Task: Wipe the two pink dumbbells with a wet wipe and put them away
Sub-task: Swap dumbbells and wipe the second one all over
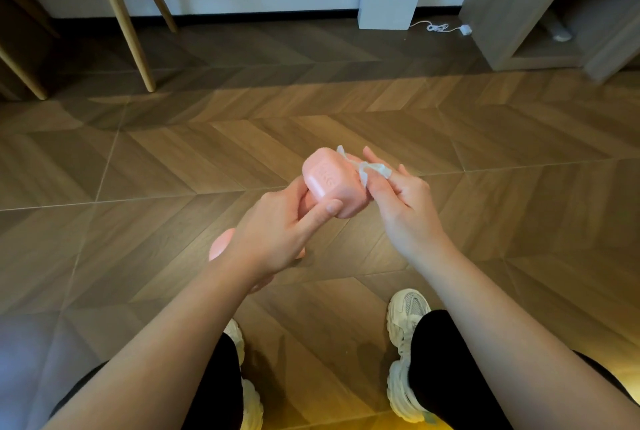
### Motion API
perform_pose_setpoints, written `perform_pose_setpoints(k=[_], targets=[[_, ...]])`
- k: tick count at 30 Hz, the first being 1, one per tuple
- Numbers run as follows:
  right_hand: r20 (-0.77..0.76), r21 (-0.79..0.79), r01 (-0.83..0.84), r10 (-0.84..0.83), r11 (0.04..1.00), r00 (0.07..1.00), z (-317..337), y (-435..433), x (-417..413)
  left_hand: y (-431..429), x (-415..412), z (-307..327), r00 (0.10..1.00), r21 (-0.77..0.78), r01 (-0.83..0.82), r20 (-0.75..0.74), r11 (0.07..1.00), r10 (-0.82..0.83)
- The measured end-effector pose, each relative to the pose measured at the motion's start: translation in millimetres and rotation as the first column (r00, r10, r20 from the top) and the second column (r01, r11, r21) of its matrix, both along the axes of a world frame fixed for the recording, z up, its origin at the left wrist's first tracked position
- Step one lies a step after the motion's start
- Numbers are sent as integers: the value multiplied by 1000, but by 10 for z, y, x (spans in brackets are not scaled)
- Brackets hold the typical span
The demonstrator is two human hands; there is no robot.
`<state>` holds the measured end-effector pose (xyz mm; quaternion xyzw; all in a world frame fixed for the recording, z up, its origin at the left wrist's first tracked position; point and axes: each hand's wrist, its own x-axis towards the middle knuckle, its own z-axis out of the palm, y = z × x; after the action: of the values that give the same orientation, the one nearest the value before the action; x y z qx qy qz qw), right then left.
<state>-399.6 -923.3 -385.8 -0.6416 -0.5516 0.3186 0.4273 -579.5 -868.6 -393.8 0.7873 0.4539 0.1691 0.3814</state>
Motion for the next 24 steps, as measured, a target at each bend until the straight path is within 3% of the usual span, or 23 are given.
perform_pose_setpoints(k=[3,6,10,14,17,21,24], targets=[[45,31,-33,32,999,998,-18,-152,1,53,-16,-15,992,-49,-96,73,994,100],[57,132,-69,62,989,996,-7,-212,-88,54,-13,-17,998,-5,-59,-27,998,59],[-158,-104,16,-32,995,987,24,-49,-39,-20,65,48,967,105,105,-242,989,-77],[-288,-327,-155,58,932,956,-15,-45,95,-15,47,73,899,270,258,-419,927,-128],[-370,-358,-211,69,910,926,-60,-79,93,5,-21,99,881,305,330,-439,893,-176],[-543,-389,-113,-129,914,830,-13,-107,-53,2,-57,140,906,354,269,-409,896,-110],[-597,-498,-12,-333,867,730,19,-128,-166,1,-60,126,949,527,185,-317,829,-10]])
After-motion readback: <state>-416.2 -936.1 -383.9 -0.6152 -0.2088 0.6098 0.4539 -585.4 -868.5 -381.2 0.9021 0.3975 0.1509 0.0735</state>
